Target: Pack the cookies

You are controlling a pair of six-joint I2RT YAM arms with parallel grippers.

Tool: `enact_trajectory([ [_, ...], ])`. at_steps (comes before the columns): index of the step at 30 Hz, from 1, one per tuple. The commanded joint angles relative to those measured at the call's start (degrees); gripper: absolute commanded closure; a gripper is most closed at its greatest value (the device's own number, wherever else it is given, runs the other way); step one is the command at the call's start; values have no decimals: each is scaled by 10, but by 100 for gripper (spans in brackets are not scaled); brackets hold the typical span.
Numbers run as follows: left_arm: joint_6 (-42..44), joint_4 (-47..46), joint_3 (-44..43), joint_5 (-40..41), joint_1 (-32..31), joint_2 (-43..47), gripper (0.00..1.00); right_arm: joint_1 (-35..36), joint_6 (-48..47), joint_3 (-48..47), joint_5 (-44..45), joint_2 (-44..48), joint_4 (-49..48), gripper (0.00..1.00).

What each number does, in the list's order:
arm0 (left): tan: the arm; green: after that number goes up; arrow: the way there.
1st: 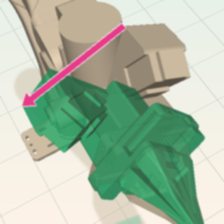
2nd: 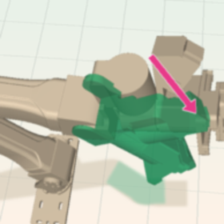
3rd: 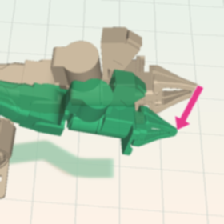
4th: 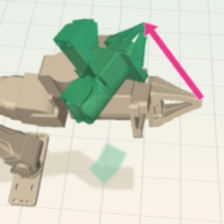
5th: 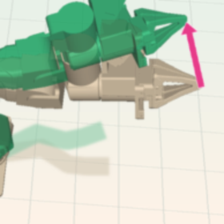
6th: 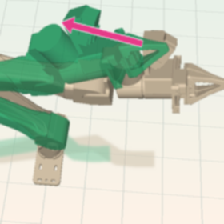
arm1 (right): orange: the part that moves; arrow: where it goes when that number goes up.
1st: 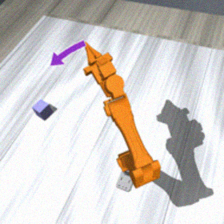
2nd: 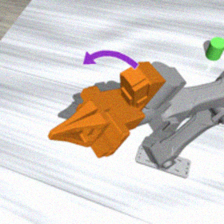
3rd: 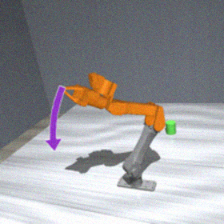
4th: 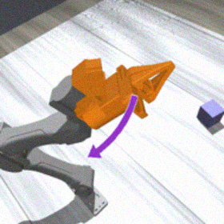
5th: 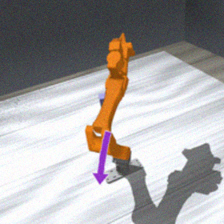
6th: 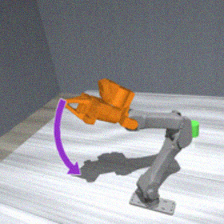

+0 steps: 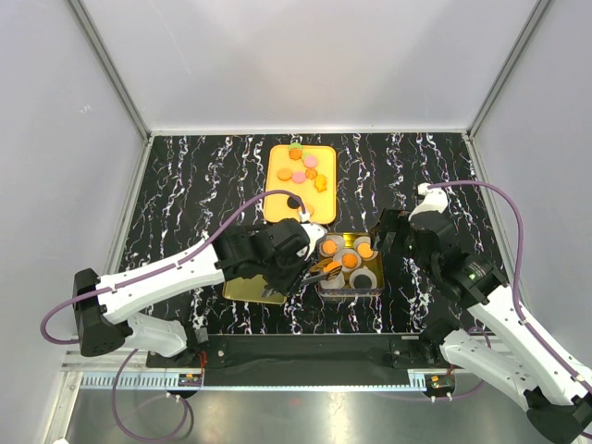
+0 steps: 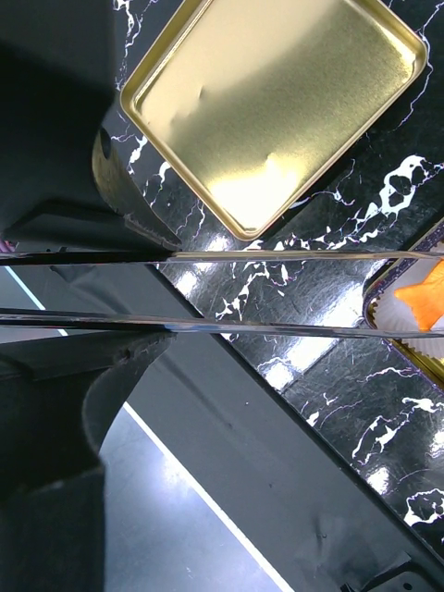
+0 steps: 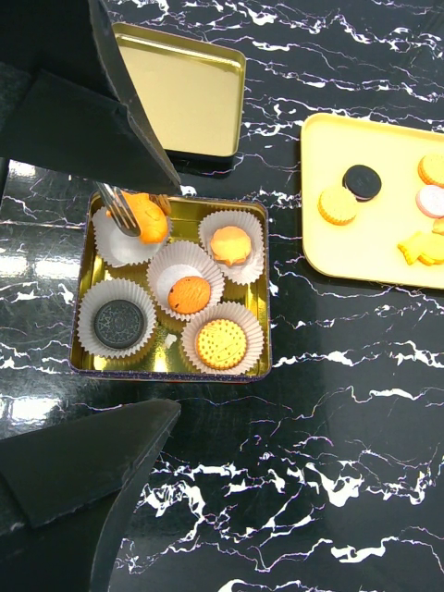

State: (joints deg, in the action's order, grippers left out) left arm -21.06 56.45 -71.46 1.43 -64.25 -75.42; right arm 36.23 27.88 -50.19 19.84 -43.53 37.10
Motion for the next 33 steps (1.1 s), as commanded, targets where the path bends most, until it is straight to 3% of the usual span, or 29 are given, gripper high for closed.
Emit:
enact_trajectory([
  [1, 0, -30, 3, -11, -4, 8, 62, 2, 4, -1, -3, 6, -22, 0],
  [25, -1, -22, -8, -9, -9, 16, 57, 2, 9, 3, -6, 8, -21, 0],
  [33, -3, -27, -52, 36, -2, 33, 56, 2, 6, -3, -6, 9, -18, 0],
])
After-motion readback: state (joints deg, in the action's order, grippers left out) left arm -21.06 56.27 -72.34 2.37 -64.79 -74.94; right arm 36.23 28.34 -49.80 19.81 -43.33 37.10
